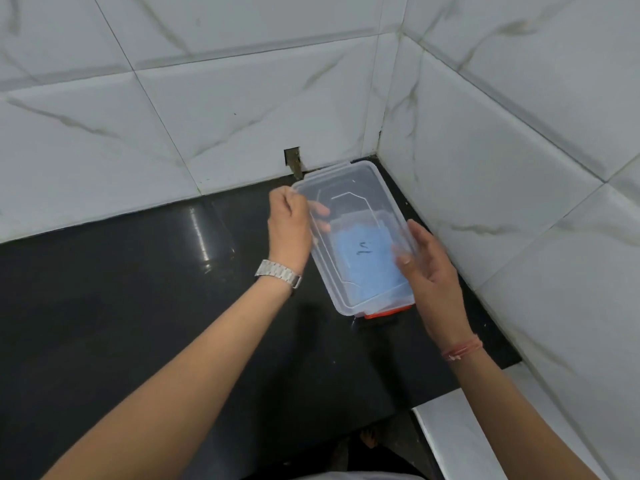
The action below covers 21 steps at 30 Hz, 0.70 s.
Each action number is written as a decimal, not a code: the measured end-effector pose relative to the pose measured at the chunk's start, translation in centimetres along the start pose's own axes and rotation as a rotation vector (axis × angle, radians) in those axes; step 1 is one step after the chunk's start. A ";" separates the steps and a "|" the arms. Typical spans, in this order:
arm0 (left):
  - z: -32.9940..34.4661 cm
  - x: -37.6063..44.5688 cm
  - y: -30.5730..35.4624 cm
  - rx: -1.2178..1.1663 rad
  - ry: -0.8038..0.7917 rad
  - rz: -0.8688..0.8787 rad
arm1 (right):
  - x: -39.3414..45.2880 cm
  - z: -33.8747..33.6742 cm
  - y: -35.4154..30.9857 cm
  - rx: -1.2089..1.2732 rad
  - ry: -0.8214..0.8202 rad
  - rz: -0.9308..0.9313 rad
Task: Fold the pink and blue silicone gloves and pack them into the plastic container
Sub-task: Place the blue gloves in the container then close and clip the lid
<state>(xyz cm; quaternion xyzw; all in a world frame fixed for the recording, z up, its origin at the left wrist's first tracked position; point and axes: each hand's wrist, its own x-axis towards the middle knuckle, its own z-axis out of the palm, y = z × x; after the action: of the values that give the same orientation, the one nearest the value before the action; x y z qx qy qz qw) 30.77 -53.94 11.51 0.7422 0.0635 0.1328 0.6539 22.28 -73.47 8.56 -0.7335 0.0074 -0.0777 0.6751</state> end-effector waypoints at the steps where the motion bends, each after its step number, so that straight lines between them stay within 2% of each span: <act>1: 0.7 0.2 -0.6 0.090 -0.019 -0.007 | 0.2 -0.6 0.3 0.008 0.043 0.026; 5: 2.6 0.4 -3.5 0.484 -0.160 0.048 | 0.7 -2.8 2.2 -0.026 0.169 0.147; 9: 3.3 0.2 -6.0 0.731 -0.204 0.031 | 1.0 -3.2 3.7 -0.078 0.192 0.244; 21: 4.1 1.2 -7.6 0.799 -0.193 -0.050 | 2.0 -1.7 5.9 -0.122 0.156 0.367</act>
<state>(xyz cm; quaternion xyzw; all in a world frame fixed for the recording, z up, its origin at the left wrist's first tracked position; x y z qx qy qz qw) 33.72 -56.53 3.74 0.9449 0.0666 0.0116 0.3204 24.60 -75.89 3.03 -0.7512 0.1980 -0.0092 0.6296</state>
